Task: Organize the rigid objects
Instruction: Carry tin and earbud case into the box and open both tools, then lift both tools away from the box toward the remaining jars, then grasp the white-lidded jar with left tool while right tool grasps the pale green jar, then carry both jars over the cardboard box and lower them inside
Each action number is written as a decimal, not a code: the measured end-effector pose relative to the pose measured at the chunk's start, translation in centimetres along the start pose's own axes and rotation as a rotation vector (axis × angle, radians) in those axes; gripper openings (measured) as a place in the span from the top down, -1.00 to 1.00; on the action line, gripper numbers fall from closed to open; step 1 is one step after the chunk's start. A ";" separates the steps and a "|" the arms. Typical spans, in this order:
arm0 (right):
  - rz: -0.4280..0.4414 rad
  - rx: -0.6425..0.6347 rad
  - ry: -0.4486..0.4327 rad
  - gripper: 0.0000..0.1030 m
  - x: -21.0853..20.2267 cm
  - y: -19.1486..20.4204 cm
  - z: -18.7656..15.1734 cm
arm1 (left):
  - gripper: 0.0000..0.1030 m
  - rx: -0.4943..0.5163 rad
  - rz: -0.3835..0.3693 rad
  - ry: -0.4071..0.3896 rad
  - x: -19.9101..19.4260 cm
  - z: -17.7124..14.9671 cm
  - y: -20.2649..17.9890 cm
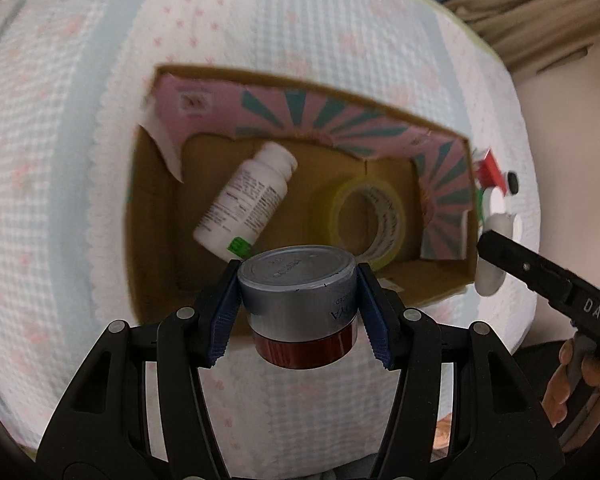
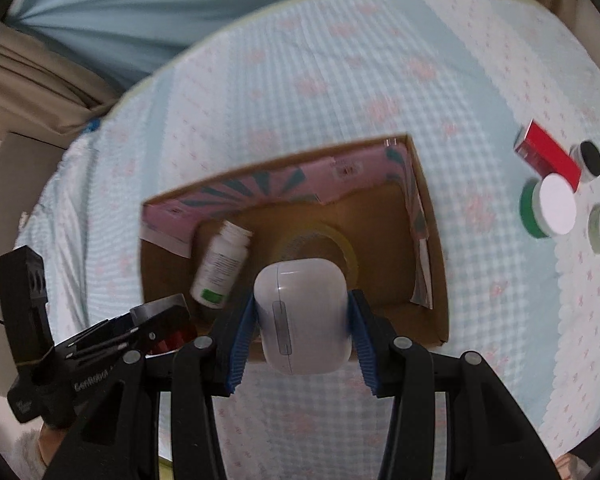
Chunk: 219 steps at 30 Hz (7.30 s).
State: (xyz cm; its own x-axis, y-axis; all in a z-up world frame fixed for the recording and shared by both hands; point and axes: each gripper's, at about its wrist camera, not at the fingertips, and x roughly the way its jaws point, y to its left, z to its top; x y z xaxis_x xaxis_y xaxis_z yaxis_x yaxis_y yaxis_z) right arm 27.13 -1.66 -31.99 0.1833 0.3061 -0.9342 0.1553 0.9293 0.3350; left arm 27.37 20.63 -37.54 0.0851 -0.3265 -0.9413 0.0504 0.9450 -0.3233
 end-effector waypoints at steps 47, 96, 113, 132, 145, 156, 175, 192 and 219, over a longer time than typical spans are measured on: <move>-0.007 0.006 -0.040 -1.00 -0.1 -1.0 1.3 | -0.99 0.116 0.142 -0.065 -3.1 -2.0 -3.3; -0.191 -0.282 -0.410 -1.00 -22.6 -36.6 -6.9 | -0.99 0.164 0.157 -0.455 2.0 -11.0 -40.1; -0.156 -0.396 -0.384 -0.92 -3.1 -40.9 -4.1 | -0.97 0.285 0.190 -0.432 23.4 -3.8 -37.2; -0.196 -0.359 -0.384 -0.30 0.7 -40.6 -0.5 | -0.37 0.291 0.154 -0.428 25.9 -1.0 -37.3; -0.186 -0.319 -0.370 -0.29 -1.3 -40.6 -0.6 | -0.37 0.256 0.175 -0.433 23.5 -2.4 -37.4; -0.165 -0.304 -0.435 -0.29 -11.7 -37.6 -2.1 | -0.37 0.194 0.158 -0.516 11.8 -4.7 -39.8; -0.061 -0.268 -0.536 -0.29 -28.1 -24.9 -5.3 | -0.37 0.089 0.183 -0.626 -11.9 -12.1 -35.3; 0.022 -0.151 -0.466 -0.29 -20.9 -4.7 -3.7 | -0.37 0.142 0.184 -0.542 -18.4 -7.5 -15.4; -0.063 -0.073 -0.040 -0.29 4.1 -2.4 5.5 | -0.36 0.126 0.171 -0.147 3.1 5.3 -4.7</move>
State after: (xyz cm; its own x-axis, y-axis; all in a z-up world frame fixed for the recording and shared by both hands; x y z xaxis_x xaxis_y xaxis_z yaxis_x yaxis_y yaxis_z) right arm 32.85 -3.76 -35.96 0.2142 0.2390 -0.9471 0.0971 0.9596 0.2641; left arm 32.67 15.04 -38.40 0.2460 -0.1702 -0.9542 0.1458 0.9798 -0.1372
